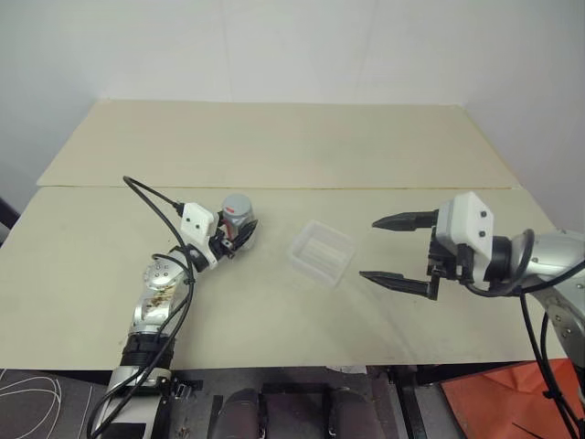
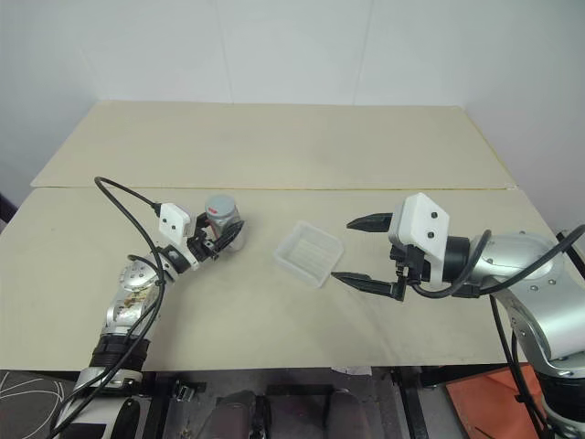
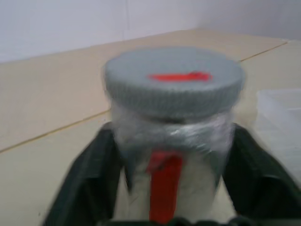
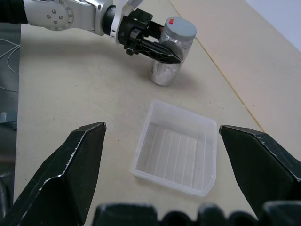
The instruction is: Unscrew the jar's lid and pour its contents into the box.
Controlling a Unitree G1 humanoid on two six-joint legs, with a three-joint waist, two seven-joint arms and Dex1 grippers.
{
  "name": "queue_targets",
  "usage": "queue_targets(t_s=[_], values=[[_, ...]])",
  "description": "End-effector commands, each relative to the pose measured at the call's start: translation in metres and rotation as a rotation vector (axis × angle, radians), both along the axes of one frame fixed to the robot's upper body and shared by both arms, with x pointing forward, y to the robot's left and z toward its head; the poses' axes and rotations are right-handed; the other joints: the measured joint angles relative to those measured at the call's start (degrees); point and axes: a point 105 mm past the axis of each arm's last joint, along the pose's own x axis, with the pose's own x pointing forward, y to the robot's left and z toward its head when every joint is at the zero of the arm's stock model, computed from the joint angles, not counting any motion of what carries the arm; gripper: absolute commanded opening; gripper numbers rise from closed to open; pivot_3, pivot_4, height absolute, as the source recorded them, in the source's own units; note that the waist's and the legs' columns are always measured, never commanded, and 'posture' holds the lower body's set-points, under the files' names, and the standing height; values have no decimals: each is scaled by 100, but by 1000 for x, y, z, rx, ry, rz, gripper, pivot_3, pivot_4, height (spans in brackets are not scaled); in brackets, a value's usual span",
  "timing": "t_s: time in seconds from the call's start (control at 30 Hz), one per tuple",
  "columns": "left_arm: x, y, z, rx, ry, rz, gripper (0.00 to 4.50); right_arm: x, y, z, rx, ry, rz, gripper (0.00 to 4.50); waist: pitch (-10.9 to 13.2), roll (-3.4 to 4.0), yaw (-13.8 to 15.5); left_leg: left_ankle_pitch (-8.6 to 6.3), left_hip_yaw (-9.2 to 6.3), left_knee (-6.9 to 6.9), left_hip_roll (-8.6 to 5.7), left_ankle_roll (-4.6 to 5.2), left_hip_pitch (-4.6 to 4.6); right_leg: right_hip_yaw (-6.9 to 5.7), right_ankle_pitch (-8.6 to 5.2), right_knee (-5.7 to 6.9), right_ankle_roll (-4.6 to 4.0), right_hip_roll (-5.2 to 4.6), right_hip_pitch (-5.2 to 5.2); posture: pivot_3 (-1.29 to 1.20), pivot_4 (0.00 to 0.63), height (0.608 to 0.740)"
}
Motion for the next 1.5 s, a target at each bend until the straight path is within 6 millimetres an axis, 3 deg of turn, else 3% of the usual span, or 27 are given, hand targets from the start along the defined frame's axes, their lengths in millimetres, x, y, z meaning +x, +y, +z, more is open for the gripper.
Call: queue_targets(t_s=[0.03,0.27,0.37,0.63,0.77,0.97,1.43,1.5], values=[[4,-4,16,-11,-68,-4,1914,-5,0,12,-3,-49,3,4500,0,0,4,0,0,0,0,0,-1,-1,0,0,0,0,0,0,150,740],[2,-12,28,-19,-94,-61,1914,-6,4,13,18,-52,2,4500,0,-1,1,-1,-2,3,-1,2,-4,-1,1,-1,2,0,-1,0,150,740],[-11,-20,46,8,-95,-224,1914,-1,11,20,59,-69,13,4500,1,-2,-27,0,-1,3,1,1,-8,-1,1,1,2,1,-6,0,150,740],[-40,-43,82,82,-12,-677,1914,11,63,51,283,-7,144,4500,1,0,-77,3,-2,7,3,-3,-7,-2,1,8,1,9,-6,0,150,740],[-46,-52,93,98,-11,-813,1914,15,85,62,342,15,170,4500,1,0,-64,3,-4,13,0,-2,-31,-8,1,10,2,11,-22,0,150,740],[-46,-64,100,126,-42,-893,1914,27,106,59,345,26,125,4500,1,0,-64,2,-1,19,-9,0,-38,-12,1,10,3,12,-23,0,150,740],[-53,-67,99,143,-63,-929,1914,37,112,53,340,47,109,4500,1,1,-94,2,-5,20,-6,1,-41,-11,1,11,3,15,-25,0,150,740],[-53,-68,100,145,-71,-925,1914,36,112,53,343,54,119,4112,1,1,-96,2,-5,20,-5,1,-41,-11,1,11,3,15,-25,0,150,740]])
